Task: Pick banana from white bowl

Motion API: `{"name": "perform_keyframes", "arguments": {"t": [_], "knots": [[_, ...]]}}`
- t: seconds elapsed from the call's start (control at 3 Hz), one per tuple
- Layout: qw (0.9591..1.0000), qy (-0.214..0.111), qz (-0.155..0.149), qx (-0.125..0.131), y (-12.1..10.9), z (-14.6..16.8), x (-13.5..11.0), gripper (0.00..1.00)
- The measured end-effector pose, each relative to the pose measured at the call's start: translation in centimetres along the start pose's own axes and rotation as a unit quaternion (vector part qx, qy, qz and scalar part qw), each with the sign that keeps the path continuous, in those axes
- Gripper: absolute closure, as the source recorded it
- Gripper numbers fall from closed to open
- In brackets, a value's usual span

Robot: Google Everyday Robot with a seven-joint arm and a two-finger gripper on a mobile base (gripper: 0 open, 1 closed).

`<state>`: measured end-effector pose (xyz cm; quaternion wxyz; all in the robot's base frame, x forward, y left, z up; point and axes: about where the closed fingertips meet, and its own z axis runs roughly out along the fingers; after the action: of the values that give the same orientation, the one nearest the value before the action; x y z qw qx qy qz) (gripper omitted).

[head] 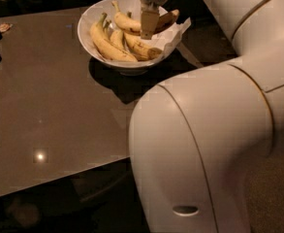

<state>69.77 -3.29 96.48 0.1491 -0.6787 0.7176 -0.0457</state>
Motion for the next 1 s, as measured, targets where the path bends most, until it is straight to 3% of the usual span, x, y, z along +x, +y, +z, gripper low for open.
{"name": "perform_keyframes", "arguments": {"t": [0.33,1.0], "knots": [[1.0,0.0,0.0,0.0,-0.1,0.1,-0.1,1.0],[0.9962,-0.023,-0.08,-0.027,4.7,-2.1,-1.3,1.0]]}}
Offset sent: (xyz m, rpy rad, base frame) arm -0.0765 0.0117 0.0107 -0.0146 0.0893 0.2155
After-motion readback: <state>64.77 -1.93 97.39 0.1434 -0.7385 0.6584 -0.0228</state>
